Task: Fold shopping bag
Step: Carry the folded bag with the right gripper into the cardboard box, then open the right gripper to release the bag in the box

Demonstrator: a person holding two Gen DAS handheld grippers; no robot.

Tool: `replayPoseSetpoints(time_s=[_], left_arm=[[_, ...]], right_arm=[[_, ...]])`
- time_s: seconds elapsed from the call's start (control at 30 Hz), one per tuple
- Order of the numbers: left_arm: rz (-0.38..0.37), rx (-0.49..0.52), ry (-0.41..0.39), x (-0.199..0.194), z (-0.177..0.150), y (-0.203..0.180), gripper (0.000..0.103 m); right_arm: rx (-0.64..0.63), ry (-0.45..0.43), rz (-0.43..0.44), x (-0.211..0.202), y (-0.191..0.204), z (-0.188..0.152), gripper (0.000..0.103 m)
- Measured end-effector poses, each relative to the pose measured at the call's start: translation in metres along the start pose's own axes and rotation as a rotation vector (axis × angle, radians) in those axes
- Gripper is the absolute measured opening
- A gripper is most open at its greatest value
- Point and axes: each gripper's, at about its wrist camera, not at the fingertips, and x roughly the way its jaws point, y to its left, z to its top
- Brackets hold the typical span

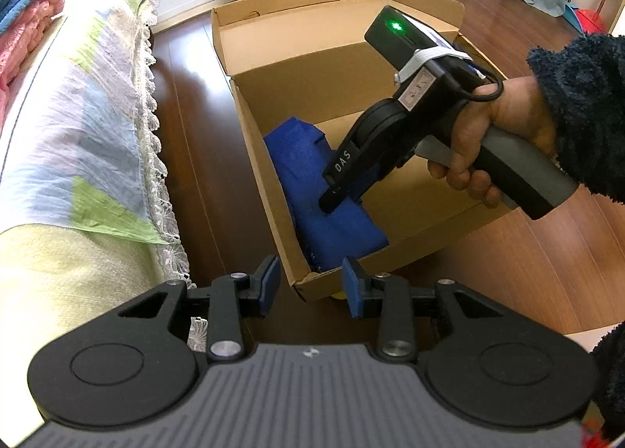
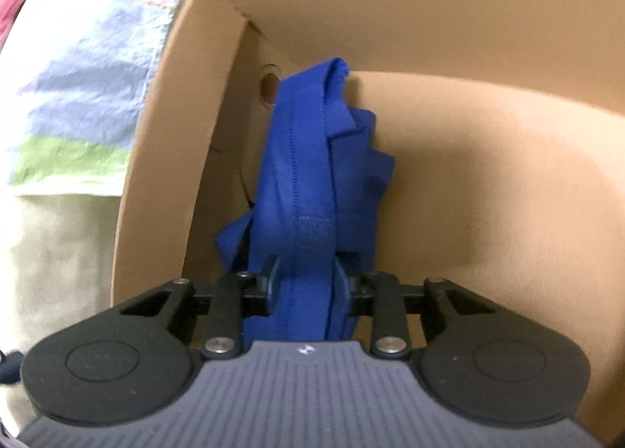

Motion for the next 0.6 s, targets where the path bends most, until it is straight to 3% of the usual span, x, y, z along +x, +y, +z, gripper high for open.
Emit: replayPoseSetpoints(time_s=[0.37, 0.6], left_arm=[[0.001, -0.001, -0.008, -0.002, 0.002, -0.004, 0.042], [0.032, -0.032, 0.003, -0.001, 0.002, -0.007, 0.045]], right_arm=[[0.105, 0.02, 0.044, 0.025, -0.02, 0.014, 0.027], [0.029, 0.003, 0.028, 0.019, -0.013, 0.021, 0.027]])
